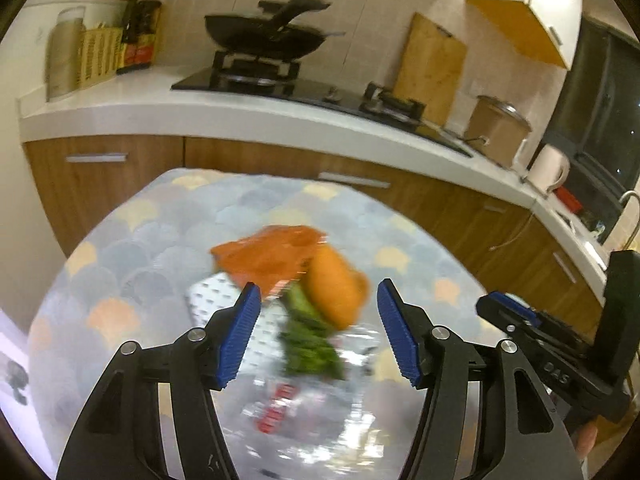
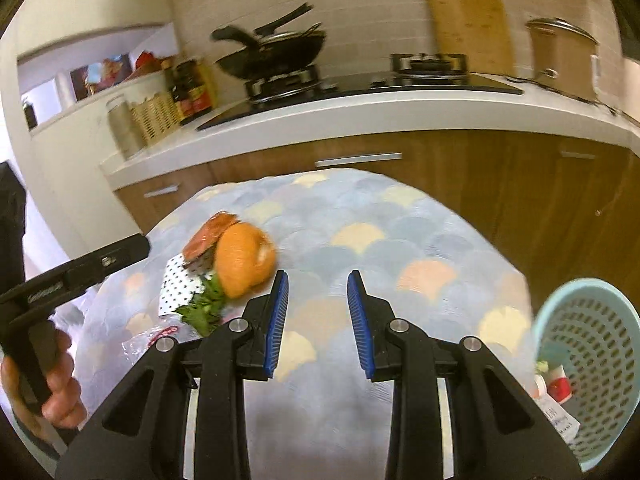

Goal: Collect trash
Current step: 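Move both tools back over the table toward the orange peel, then grasp the orange snack wrapper with the left tool while the right tool grasps the orange peel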

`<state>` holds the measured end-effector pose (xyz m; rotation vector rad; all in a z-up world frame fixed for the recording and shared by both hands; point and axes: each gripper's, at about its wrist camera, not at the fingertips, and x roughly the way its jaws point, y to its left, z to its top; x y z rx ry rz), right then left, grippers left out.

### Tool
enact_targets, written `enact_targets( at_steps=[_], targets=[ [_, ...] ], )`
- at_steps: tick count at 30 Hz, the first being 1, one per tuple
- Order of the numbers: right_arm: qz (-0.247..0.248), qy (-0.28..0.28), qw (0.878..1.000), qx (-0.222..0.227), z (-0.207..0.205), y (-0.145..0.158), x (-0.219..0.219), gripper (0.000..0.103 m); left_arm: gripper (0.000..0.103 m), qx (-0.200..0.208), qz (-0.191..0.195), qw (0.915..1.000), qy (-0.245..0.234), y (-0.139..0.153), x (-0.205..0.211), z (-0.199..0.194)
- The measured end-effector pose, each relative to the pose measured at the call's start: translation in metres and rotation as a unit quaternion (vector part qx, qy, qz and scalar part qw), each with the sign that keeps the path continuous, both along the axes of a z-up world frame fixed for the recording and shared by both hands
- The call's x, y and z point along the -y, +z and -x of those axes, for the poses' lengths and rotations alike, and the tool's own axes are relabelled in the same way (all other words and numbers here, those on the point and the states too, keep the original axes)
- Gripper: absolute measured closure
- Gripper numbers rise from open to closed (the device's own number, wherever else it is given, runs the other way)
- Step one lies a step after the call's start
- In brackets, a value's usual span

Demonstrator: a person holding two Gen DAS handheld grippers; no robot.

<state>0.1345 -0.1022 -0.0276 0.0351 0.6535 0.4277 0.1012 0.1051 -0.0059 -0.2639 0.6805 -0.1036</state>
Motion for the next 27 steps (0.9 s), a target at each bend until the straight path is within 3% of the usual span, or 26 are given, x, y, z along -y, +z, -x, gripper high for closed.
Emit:
enact_targets(
  at_steps=[4, 13, 15, 17, 20, 27],
  targets=[
    [0.002, 0.013, 1.000, -0.007, -0.012, 0.001, -0.020, 0.075, 0.030, -0.018, -0.016, 0.9995, -0.021, -0.007, -0.014, -0.029],
    [0.011, 0.033, 0.999, -0.032, -0.039, -0.006, -0.050, 0.074, 0.033, -0.060, -0.021, 0.9959, -0.065, -0.050, -0.036, -0.081],
    [0.006, 0.035, 0.999, -0.040, -0.045, -0.010, -0.056, 0.052, 0.035, -0.064, -0.011, 0.9955, -0.069, -0.057, -0.039, -0.087],
    [0.004, 0.035, 0.999, -0.039, -0.049, -0.013, -0.062, 0.045, 0.040, -0.066, 0.006, 0.9952, -0.072, -0.062, -0.042, -0.090],
    [0.011, 0.043, 0.998, -0.040, -0.053, -0.019, -0.073, 0.045, 0.043, -0.067, 0.012, 0.9950, -0.073, -0.066, -0.043, -0.090],
    [0.018, 0.048, 0.998, -0.043, -0.063, -0.030, -0.085, 0.045, 0.070, -0.070, 0.009, 0.9947, -0.075, -0.071, -0.039, -0.093]
  ],
)
